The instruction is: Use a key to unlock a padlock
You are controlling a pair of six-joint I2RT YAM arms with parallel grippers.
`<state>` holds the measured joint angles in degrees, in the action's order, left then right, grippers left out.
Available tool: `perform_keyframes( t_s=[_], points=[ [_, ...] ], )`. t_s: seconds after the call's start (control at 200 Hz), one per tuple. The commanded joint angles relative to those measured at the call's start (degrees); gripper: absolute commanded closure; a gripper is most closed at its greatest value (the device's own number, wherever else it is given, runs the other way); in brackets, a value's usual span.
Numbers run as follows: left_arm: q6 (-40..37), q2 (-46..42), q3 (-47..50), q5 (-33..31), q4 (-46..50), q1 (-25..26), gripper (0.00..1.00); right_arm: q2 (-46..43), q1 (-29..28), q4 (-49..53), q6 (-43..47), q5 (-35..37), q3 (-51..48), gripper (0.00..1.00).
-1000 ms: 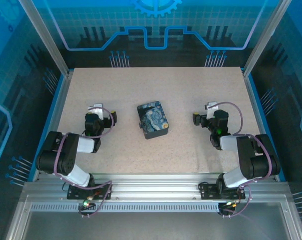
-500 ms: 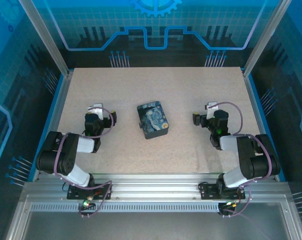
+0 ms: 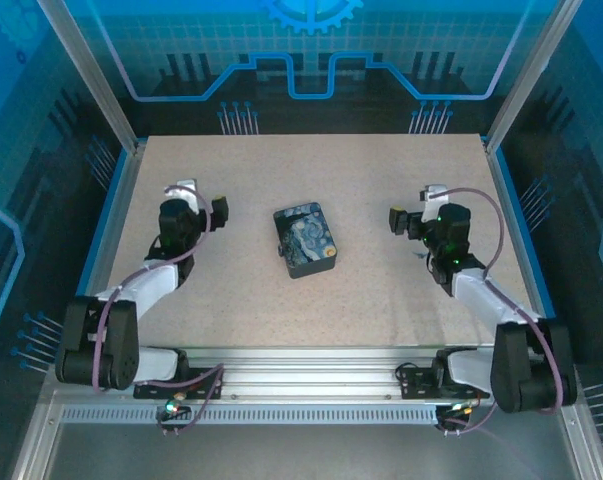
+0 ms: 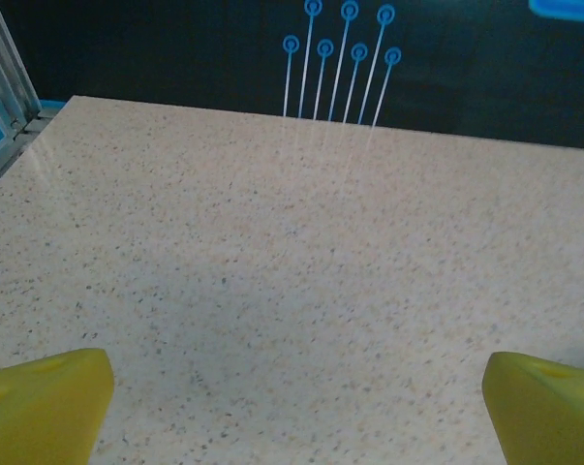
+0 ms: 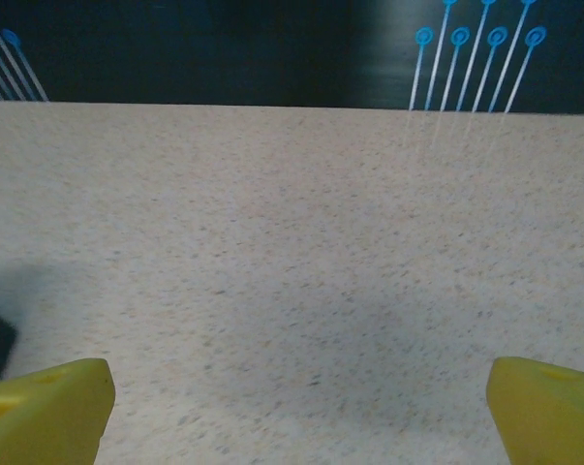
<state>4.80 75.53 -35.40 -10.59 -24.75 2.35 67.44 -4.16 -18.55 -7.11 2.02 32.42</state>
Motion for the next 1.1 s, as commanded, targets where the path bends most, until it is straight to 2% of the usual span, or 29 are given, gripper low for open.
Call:
perform_keyframes(
  t_s=[0.0,0.065,0.13,0.165,0.215,0.27,0.335,0.46,0.595,0.85,0.986,1.096],
  points=[
    [10.80,-2.57,-4.86,0.25,15.08,-0.66,0.01,-5.47,0.76,9.63,-8.25,-6.66,3.24,0.00],
    [15.12,-2.19,-7.34,3.84,19.60,-1.90,0.01,-7.14,0.94,14.31,-14.72,-8.23,4.77,0.00],
    [16.87,-1.17,-8.89,10.38,21.23,-2.86,0.01,-7.31,1.61,22.45,-25.68,-2.58,6.93,0.00],
    [16.93,-0.49,-9.36,14.06,21.41,-2.90,0.01,-6.59,2.84,21.29,-24.92,-8.11,6.90,0.00],
    [17.48,0.62,-10.20,18.07,22.03,-2.79,0.01,-5.85,3.35,19.22,-24.50,-14.11,6.56,0.06],
    [18.61,2.10,-11.41,21.07,23.53,-2.55,0.01,-6.34,2.46,18.38,-24.81,-15.54,5.80,0.06],
    [18.40,4.23,-13.19,24.12,25.72,-1.69,0.01,-7.68,0.77,20.66,-24.61,-13.95,5.61,0.04],
    [16.94,8.97,-17.45,27.84,28.45,1.54,0.01,-7.35,-1.66,28.70,-24.96,-15.92,7.41,0.06],
    [16.57,16.87,-24.85,31.14,30.90,5.01,0.03,-6.64,-7.53,30.94,-26.68,-16.87,4.96,0.08],
    [11.36,33.78,-44.45,33.83,40.87,10.93,0.05,-3.65,-19.64,25.19,-34.06,-16.91,-1.50,0.09],
    [9.64,40.17,-52.02,36.52,46.07,12.08,0.08,-0.50,-22.72,21.13,-36.75,-18.62,-3.15,0.09],
    [8.18,41.87,-53.86,37.96,48.32,13.01,0.08,2.04,-24.36,19.09,-37.52,-19.94,-2.78,0.10]
  ],
)
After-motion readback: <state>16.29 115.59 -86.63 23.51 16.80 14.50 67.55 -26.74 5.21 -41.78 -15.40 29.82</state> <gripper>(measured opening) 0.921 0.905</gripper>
